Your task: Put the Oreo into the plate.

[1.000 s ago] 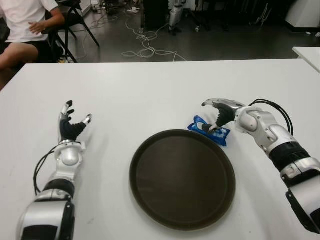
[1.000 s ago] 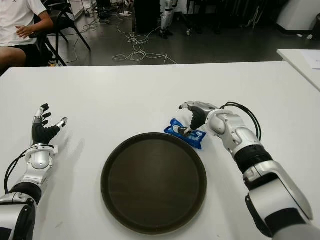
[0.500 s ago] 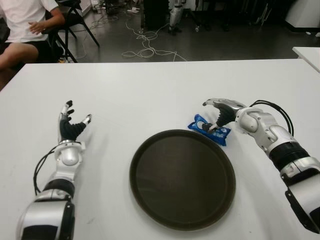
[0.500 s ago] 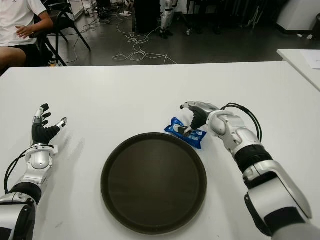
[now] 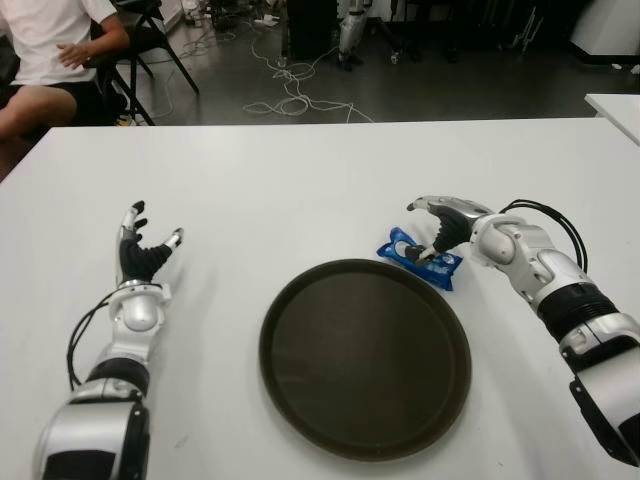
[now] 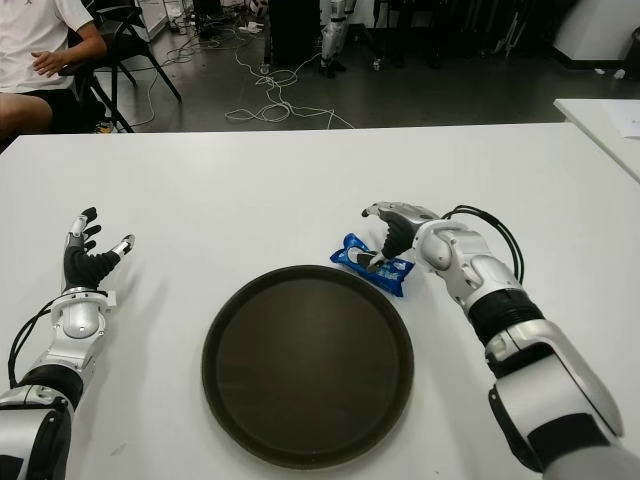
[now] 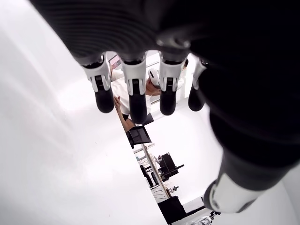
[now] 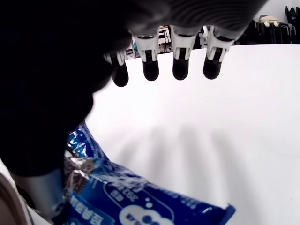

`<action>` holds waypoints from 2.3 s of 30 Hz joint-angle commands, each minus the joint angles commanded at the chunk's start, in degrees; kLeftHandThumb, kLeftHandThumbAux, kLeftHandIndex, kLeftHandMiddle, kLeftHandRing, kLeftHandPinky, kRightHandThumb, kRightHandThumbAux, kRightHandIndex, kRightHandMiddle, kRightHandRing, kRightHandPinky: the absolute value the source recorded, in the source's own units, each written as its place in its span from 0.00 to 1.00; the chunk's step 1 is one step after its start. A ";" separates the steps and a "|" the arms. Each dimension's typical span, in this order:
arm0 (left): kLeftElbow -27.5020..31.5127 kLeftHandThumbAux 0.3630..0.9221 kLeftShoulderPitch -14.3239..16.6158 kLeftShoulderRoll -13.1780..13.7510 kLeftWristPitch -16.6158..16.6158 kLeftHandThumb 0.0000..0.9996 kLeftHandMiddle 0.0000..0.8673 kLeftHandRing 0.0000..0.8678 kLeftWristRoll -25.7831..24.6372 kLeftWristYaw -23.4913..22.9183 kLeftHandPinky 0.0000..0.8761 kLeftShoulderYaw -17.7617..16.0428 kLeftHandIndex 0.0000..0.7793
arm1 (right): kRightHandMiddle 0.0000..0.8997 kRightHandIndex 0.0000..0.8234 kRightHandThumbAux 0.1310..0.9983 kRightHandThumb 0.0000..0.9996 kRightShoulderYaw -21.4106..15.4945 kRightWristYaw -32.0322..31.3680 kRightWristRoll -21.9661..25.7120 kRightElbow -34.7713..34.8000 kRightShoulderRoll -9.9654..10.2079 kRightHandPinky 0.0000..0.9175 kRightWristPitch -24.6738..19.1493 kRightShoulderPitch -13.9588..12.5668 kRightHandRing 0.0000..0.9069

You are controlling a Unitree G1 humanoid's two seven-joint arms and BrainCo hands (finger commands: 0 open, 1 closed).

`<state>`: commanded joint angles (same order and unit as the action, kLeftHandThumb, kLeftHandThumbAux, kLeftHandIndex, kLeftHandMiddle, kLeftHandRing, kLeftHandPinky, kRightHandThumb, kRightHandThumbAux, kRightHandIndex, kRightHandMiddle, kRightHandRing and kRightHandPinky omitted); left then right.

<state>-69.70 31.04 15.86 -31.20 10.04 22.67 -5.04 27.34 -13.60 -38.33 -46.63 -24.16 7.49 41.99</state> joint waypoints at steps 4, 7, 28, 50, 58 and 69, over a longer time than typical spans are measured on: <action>0.03 0.76 -0.02 -0.02 -0.08 0.00 0.13 0.12 -0.01 0.04 0.11 0.00 0.09 | 0.00 0.00 0.72 0.00 -0.11 -0.26 0.23 0.07 -0.03 0.00 0.05 -0.02 0.00; 0.02 0.77 -0.02 -0.03 -0.15 0.00 0.14 0.12 -0.03 0.04 0.11 -0.02 0.10 | 0.00 0.00 0.73 0.00 -0.32 -0.65 0.67 -0.03 -0.02 0.01 0.29 0.02 0.00; -0.14 0.71 -0.02 0.16 0.00 0.00 0.13 0.12 -0.10 -0.47 0.12 -0.09 0.09 | 0.00 0.00 0.66 0.00 0.05 -0.46 0.05 0.12 -0.06 0.01 -0.04 -0.06 0.00; -0.07 0.72 0.09 0.00 0.22 0.00 0.13 0.12 -0.24 -0.52 0.12 -0.22 0.09 | 0.00 0.00 0.68 0.00 -0.69 -1.34 1.36 2.19 0.18 0.01 -0.61 -2.20 0.00; -0.04 0.73 0.09 -0.01 -0.03 0.00 0.13 0.11 -0.22 -0.50 0.11 -0.18 0.08 | 0.00 0.00 0.71 0.00 -0.59 -1.54 1.18 2.74 0.19 0.01 -1.06 -2.58 0.00; 0.04 0.74 0.06 0.10 -0.55 0.02 0.14 0.13 0.16 -0.37 0.13 0.13 0.09 | 0.00 0.00 0.73 0.00 -0.59 -1.87 0.94 3.41 0.10 0.01 -1.85 -2.66 0.00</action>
<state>-69.66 31.10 15.95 -31.74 10.21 22.30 -4.91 26.75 -15.47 -37.39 -43.22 -24.05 5.64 39.33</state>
